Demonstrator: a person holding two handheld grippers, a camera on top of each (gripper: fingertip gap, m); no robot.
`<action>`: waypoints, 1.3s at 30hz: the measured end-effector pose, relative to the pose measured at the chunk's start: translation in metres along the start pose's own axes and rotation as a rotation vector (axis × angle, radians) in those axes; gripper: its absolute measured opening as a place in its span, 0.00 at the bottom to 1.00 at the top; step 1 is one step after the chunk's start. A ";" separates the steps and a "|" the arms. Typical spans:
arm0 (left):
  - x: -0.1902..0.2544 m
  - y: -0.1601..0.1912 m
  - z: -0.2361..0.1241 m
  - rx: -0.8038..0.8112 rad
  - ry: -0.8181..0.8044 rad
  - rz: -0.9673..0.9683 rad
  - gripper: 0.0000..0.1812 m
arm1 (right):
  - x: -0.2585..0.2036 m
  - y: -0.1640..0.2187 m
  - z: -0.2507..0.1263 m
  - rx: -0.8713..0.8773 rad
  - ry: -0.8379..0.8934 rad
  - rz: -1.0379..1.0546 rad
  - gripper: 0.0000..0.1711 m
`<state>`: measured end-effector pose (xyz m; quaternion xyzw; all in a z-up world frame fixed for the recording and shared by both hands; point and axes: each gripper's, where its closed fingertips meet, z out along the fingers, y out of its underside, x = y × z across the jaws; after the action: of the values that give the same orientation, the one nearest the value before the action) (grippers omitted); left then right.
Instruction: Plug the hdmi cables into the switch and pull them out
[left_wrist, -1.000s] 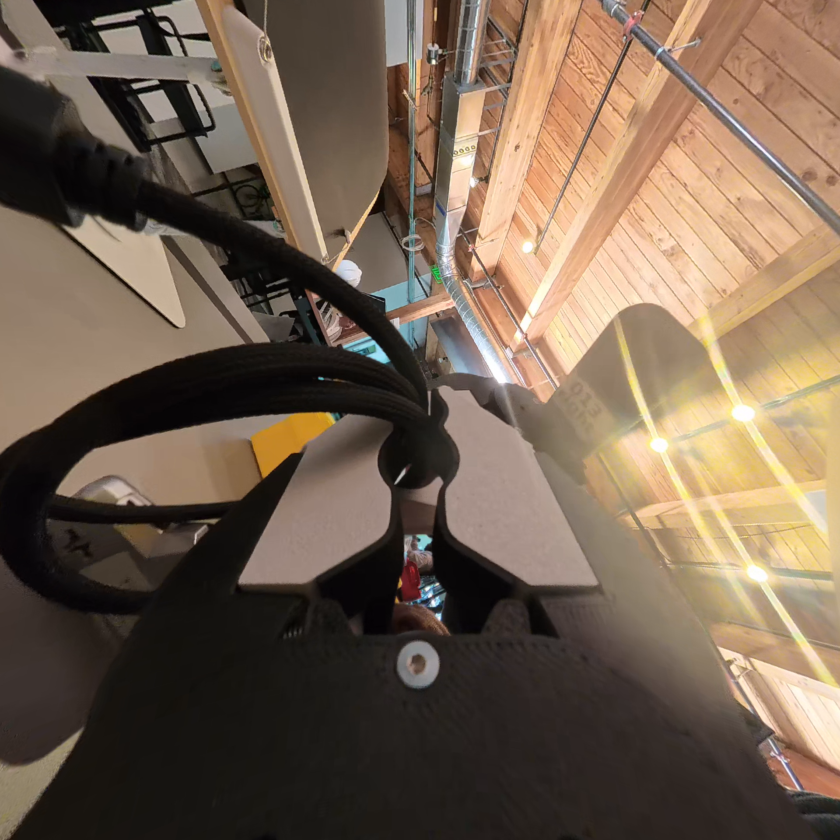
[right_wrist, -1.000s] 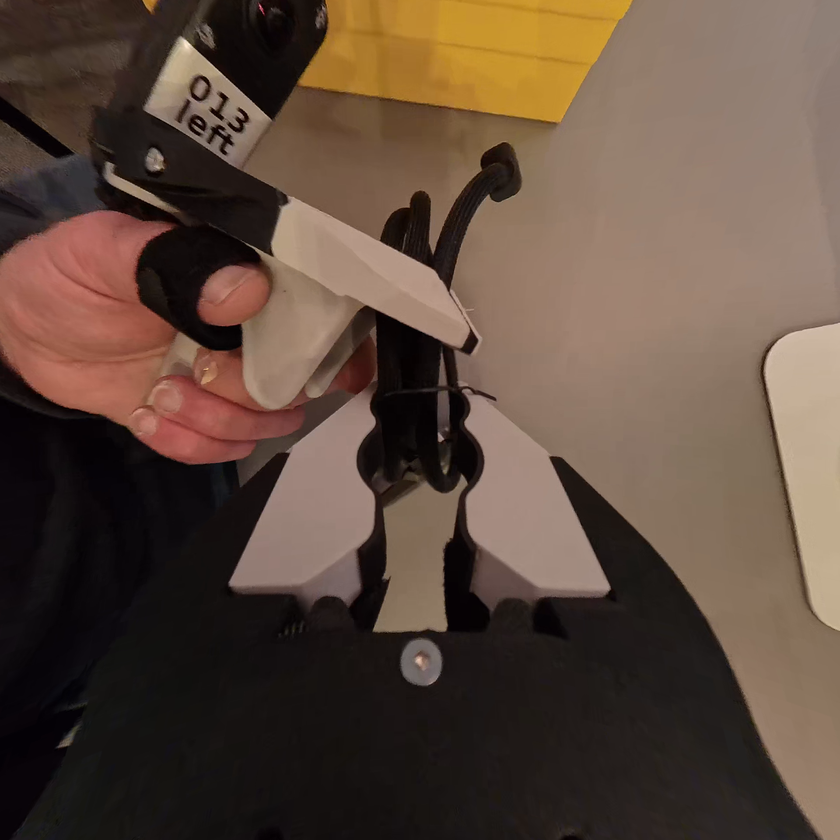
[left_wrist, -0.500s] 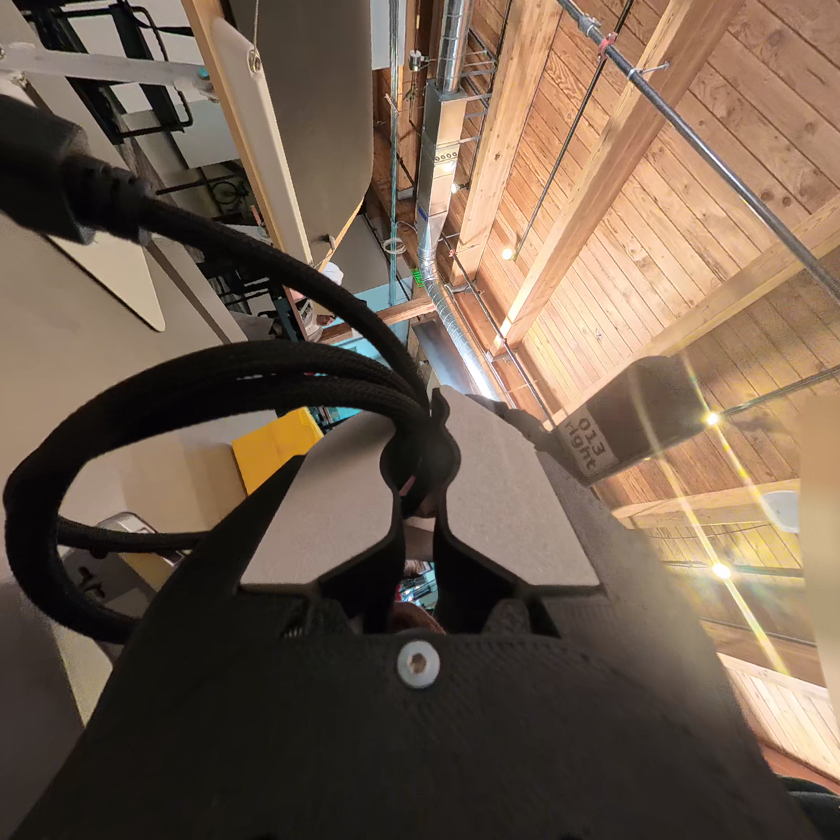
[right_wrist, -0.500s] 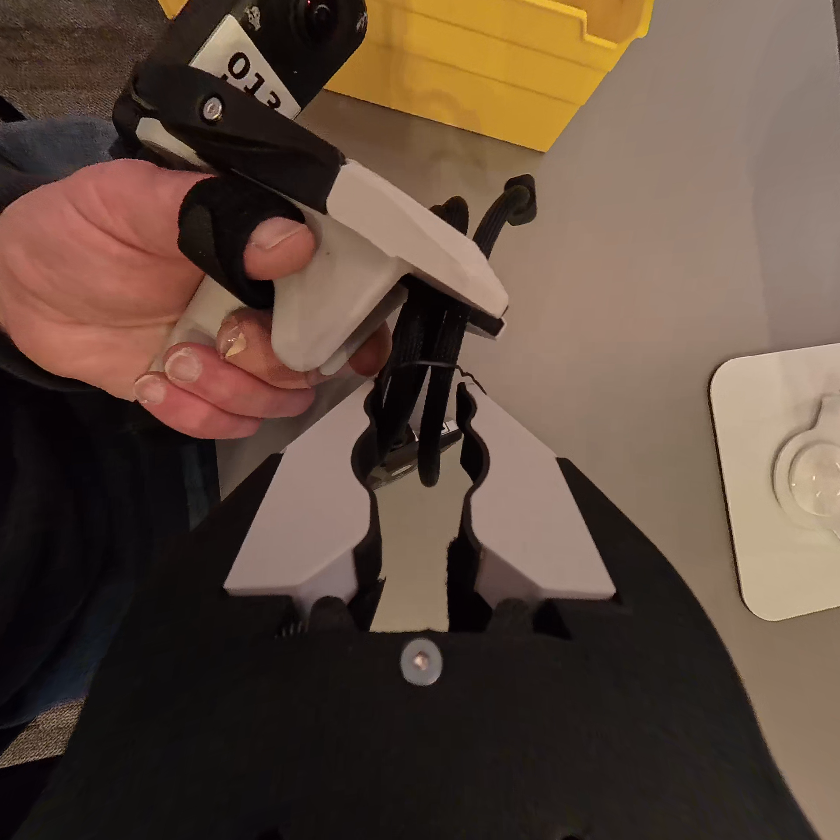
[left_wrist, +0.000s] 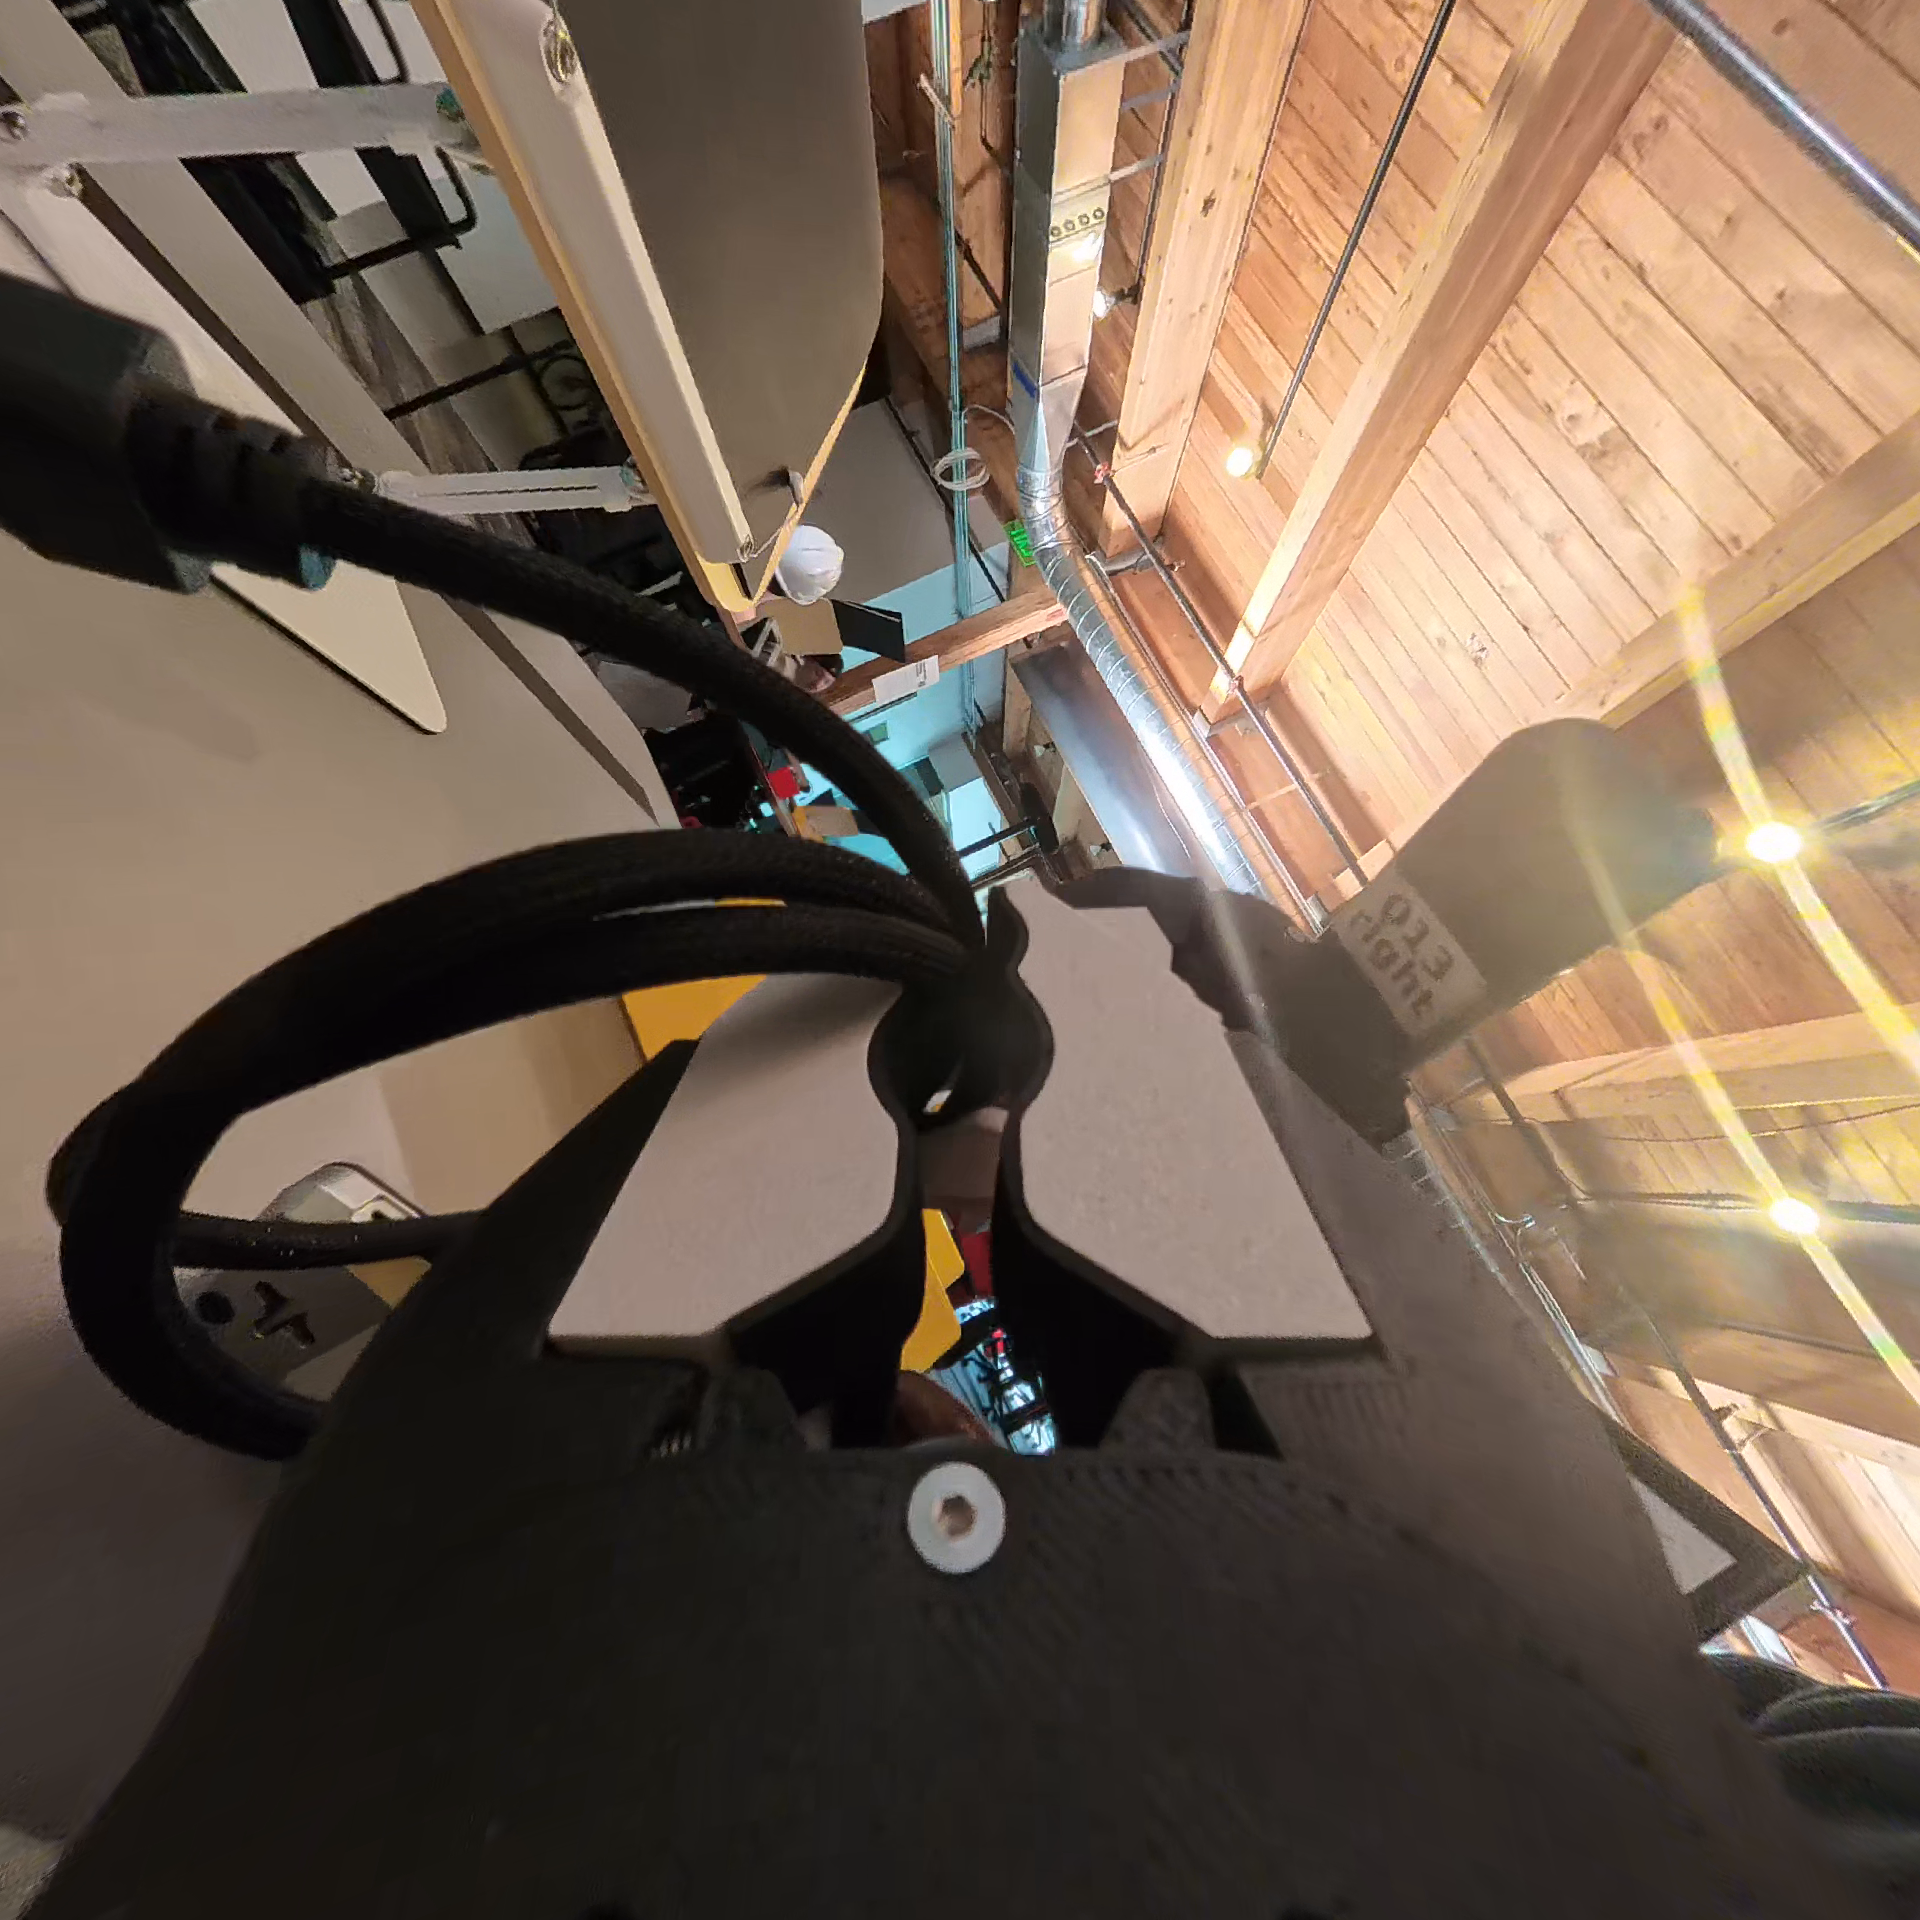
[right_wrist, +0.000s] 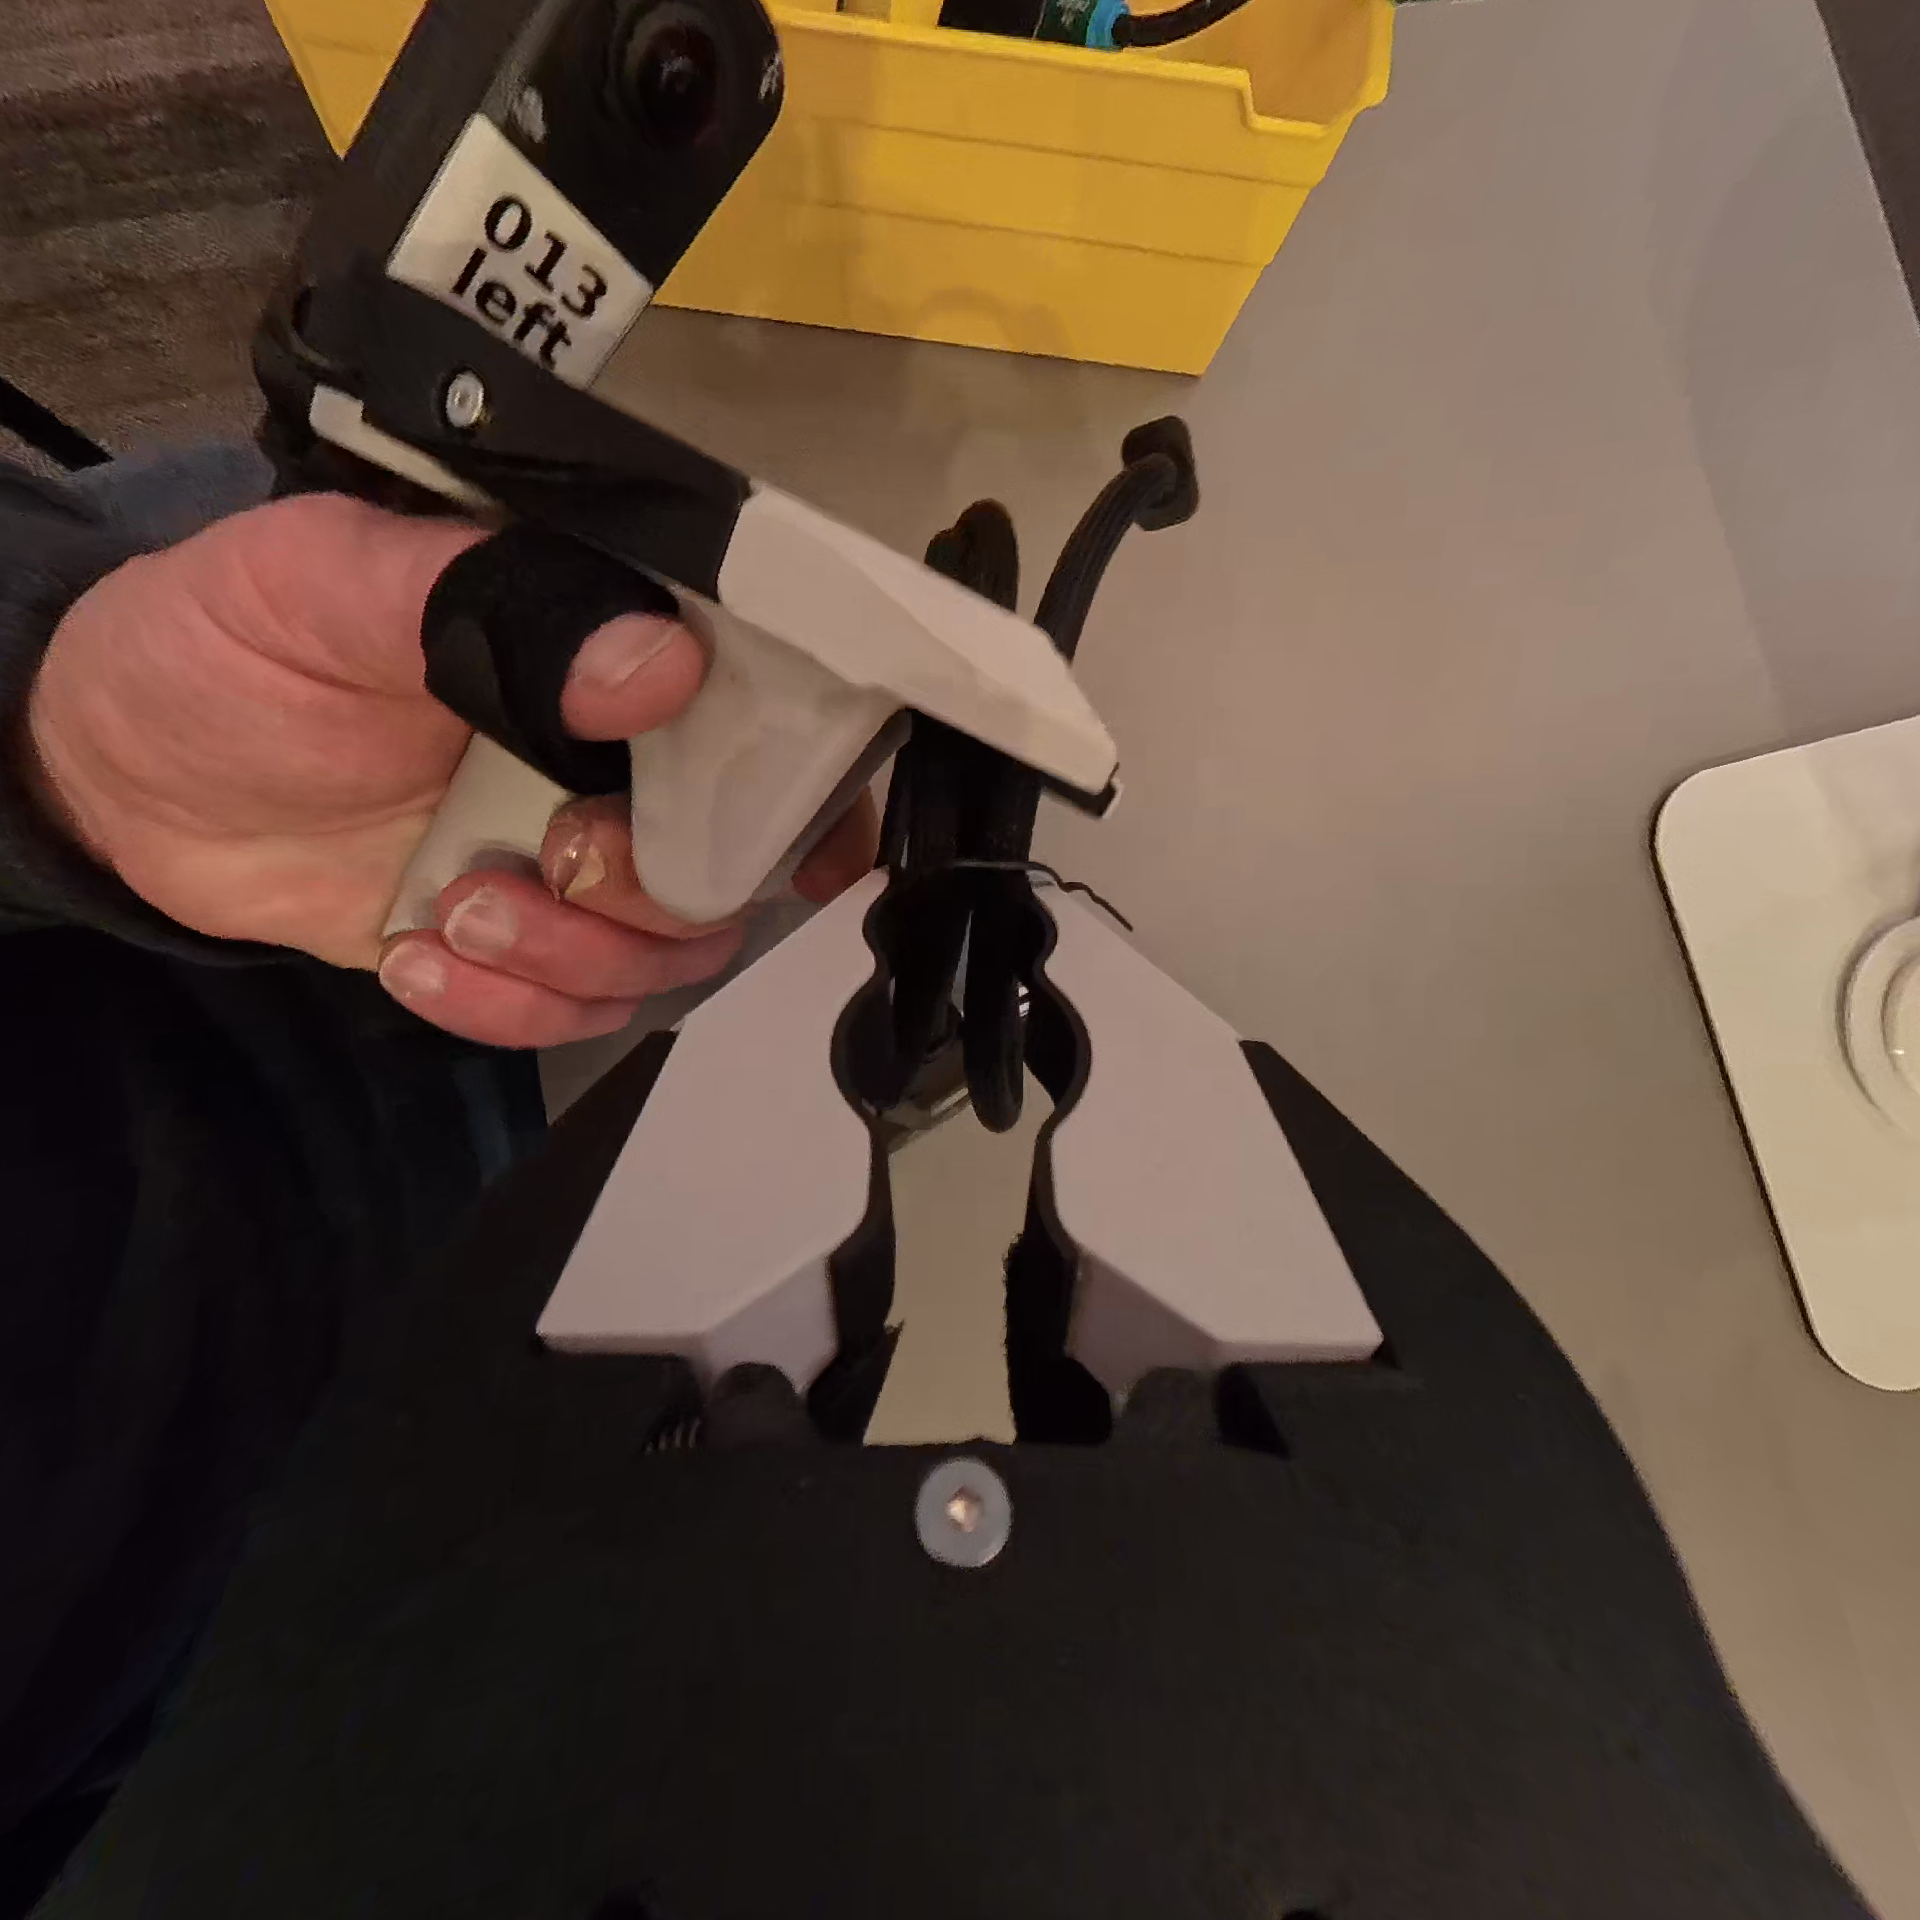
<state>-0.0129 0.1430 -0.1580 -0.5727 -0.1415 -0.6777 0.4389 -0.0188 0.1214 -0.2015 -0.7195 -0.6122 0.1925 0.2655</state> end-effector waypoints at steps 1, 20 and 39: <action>0.000 0.002 0.001 -0.004 -0.002 0.002 0.04 | 0.000 -0.001 0.000 -0.007 0.002 -0.001 0.11; 0.001 0.002 -0.001 -0.028 -0.051 0.093 0.11 | -0.006 -0.004 0.000 0.109 -0.096 0.078 0.04; 0.004 0.021 -0.001 -0.122 -0.151 0.299 0.09 | -0.004 -0.002 -0.002 0.128 -0.024 0.050 0.03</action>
<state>0.0023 0.1282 -0.1617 -0.6623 -0.0458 -0.5672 0.4874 -0.0198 0.1179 -0.1993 -0.7140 -0.5834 0.2463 0.2987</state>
